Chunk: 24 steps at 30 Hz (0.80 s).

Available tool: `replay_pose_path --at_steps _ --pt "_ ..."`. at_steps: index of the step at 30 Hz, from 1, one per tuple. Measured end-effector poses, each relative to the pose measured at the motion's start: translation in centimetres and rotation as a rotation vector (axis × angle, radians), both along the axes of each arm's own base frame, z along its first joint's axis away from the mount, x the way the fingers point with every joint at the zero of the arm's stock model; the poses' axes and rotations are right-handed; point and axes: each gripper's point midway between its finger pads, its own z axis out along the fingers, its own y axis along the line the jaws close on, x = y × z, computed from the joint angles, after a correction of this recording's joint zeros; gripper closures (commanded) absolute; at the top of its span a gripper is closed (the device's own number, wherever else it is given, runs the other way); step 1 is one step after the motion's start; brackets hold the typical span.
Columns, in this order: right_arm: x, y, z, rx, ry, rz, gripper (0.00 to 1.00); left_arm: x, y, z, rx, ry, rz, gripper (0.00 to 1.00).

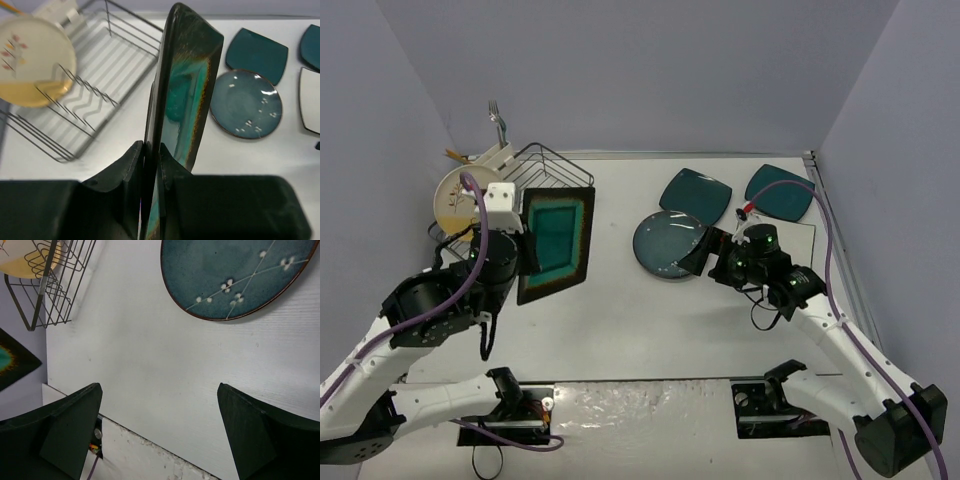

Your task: Load the plates into the dish rack

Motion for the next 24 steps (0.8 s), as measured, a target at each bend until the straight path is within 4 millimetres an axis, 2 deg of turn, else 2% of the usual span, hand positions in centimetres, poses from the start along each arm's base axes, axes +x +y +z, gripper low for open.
replay_pose_path --at_steps 4,6,8,14,17,24 --pt "0.8 0.0 1.3 -0.032 -0.052 0.025 0.02 2.1 1.7 3.8 0.138 -0.055 0.033 1.0" --pt "1.3 0.0 1.8 -0.047 -0.072 0.032 0.02 3.8 3.2 4.6 0.184 -0.045 0.074 1.0" --pt "1.6 0.0 1.9 -0.062 -0.084 0.039 0.02 5.9 4.6 4.6 0.217 -0.022 0.111 1.0" --pt "2.4 -0.1 1.5 -0.098 -0.086 0.051 0.02 11.4 8.0 2.0 0.281 0.143 0.1 1.0" --pt "2.6 -0.1 1.1 -0.112 -0.08 0.059 0.02 14.8 9.4 1.7 0.31 0.183 0.061 1.0" --pt "2.8 -0.4 0.6 -0.137 -0.08 0.078 0.02 20.6 13.0 4.1 0.387 0.149 -0.031 1.0"
